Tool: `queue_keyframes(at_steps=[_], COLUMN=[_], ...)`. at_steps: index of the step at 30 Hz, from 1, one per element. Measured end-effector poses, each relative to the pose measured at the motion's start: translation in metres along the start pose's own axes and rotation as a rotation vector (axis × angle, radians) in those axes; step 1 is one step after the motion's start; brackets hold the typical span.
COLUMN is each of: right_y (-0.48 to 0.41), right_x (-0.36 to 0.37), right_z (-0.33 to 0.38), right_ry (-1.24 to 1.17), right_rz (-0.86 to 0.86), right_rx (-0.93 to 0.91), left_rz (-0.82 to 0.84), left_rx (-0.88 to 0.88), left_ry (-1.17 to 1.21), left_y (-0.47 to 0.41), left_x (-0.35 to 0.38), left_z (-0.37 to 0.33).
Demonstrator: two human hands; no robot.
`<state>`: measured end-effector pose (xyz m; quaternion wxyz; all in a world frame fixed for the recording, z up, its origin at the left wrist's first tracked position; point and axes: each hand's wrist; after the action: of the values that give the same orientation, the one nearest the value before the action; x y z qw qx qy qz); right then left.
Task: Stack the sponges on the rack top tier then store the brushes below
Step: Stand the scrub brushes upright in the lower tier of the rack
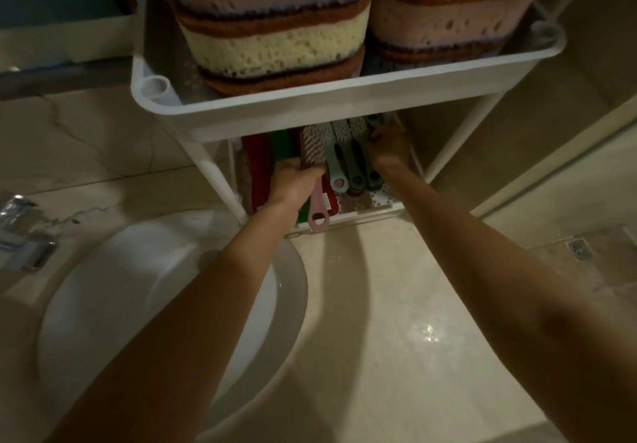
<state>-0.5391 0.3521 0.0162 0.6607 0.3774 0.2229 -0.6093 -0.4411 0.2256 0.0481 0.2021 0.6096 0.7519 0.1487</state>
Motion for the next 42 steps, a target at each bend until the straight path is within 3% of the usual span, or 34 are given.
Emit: queue_keyframes(at_steps=[7,11,16,21,24,29,33,42], right_y=[0.022,0.062,0.095,0.098,0.095,0.08,0.067,0.041], right_x=[-0.006,-0.008,-0.008,-0.018,-0.025,-0.026,-0.026,-0.024], right_z=[-0.002,-0.009,-0.02,-0.022,-0.023,-0.024,-0.018,-0.001], right_ry=[0.084,-0.15,-0.009,0.157,0.16,0.156,0.177,0.358], right_rz=[-0.028,0.06,0.095,0.088,0.054,-0.046,-0.024,0.014], right_rx=[-0.123,-0.243,-0.394,-0.485,-0.434,-0.255,-0.125,-0.071], left_rz=[-0.067,-0.115,-0.15,-0.026,0.022,-0.066,-0.077,0.07], left_rx=[-0.022,-0.033,-0.039,-0.03,0.006,0.103,0.081,0.308], left_ry=[0.196,0.282,0.311,0.21,0.141,-0.359,-0.461,-0.58], left_y=[-0.004,-0.009,-0.012,-0.009,-0.013,-0.022,-0.025,-0.029], left_x=[0.003,0.006,0.021,0.033,0.038,0.031,0.029,0.037], left_z=[-0.008,-0.01,-0.015,-0.022,-0.024,-0.019,-0.015,-0.001])
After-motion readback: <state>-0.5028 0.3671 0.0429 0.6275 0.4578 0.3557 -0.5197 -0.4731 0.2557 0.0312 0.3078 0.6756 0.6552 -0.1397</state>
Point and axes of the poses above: each hand's wrist, its own y-axis away from the middle knuckle, its own x-axis out of the palm, z = x × y, and after that the axes turned 6 degrees about z, right-handed
